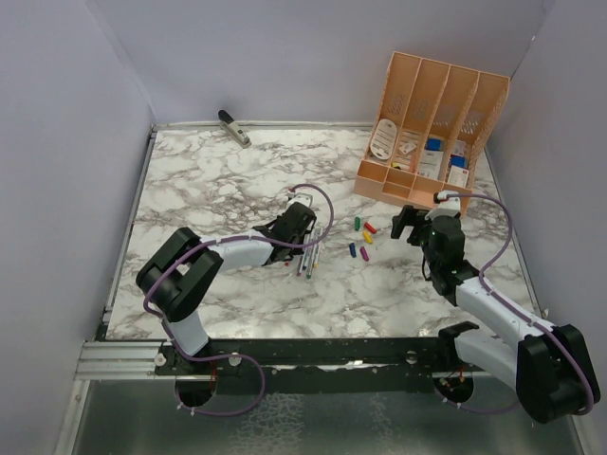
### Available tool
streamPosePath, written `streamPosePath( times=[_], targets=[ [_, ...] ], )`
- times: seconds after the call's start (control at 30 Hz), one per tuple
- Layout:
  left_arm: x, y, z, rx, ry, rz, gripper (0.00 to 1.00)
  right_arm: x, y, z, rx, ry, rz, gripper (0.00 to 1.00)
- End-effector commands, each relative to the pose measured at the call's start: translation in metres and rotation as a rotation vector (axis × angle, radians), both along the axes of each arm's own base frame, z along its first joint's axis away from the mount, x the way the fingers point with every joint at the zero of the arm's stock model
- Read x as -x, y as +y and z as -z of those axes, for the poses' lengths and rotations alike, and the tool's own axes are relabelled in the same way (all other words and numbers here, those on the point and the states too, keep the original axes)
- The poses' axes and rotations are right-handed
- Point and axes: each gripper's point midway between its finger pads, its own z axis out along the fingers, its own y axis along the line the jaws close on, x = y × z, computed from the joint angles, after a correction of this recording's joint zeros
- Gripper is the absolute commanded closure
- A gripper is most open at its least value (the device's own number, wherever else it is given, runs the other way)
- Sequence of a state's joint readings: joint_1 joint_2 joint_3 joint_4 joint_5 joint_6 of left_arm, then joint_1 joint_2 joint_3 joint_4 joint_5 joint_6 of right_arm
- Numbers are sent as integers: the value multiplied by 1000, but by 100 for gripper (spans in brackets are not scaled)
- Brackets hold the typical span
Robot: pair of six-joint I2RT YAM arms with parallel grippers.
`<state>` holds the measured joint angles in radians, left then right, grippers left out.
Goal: Insert the pens into the pen caps
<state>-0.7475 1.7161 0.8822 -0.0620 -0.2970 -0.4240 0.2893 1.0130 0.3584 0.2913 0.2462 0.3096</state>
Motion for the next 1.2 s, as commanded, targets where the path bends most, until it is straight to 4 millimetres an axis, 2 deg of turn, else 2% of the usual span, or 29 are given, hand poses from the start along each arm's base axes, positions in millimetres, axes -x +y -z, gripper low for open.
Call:
streamPosePath(
  times=[0.0, 0.6, 0.83, 1.0, 1.17],
  targets=[
    [81, 40, 71, -148, 348, 74, 75, -3, 0, -12, -2, -27, 10, 0],
    [101, 52, 70, -149, 386, 59, 76, -2, -1, -14, -4, -30, 14, 0],
    [103, 53, 70, -166, 400, 57, 78, -3, -1, -15, -5, -35, 15, 0],
    [99, 50, 69, -175, 400, 69, 85, -3, 0, -16, -5, -36, 14, 0],
    [100, 49, 72, -181, 418, 81, 100, -4, -1, -16, -4, -37, 21, 0]
  ],
)
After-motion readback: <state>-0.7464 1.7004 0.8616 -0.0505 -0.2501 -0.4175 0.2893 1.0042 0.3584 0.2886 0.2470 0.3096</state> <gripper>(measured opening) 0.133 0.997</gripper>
